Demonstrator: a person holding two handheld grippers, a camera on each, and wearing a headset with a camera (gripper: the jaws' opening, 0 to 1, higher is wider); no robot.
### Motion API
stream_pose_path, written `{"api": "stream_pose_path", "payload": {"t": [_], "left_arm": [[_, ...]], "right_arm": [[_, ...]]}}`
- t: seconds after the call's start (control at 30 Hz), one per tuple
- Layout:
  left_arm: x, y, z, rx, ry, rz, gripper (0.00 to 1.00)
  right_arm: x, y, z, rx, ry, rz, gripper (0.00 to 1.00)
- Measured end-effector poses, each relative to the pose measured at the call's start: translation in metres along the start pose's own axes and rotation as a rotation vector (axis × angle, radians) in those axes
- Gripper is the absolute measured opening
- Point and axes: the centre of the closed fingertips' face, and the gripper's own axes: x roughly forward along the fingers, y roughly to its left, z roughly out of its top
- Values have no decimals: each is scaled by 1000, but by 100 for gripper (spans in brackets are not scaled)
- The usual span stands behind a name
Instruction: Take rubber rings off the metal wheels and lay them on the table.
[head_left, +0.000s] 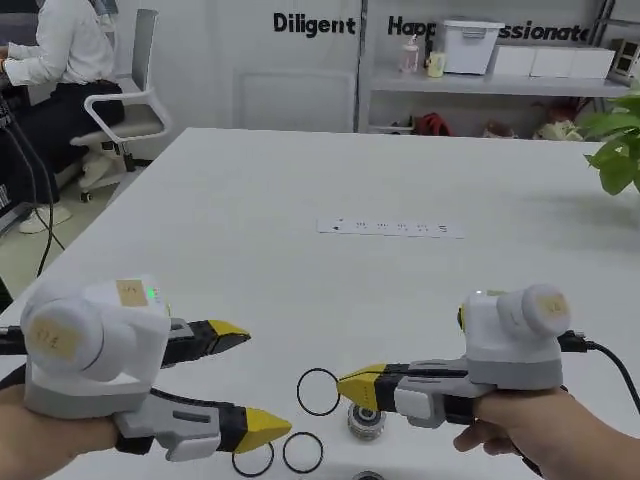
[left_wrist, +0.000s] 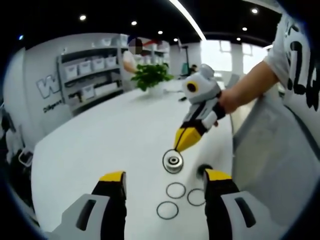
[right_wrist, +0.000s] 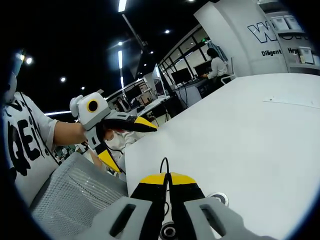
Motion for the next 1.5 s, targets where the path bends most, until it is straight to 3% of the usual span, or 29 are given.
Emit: {"api": "stream_pose_path", "payload": {"t": [0.8,1.5], "left_arm": [[-40,3,-25,-47,16,68,68],[-51,3,-46,-82,36,90,67]], "right_arm": [[26,37,-7,-30,50,80,0],[37,49,-28,-41,122,116,0]]}}
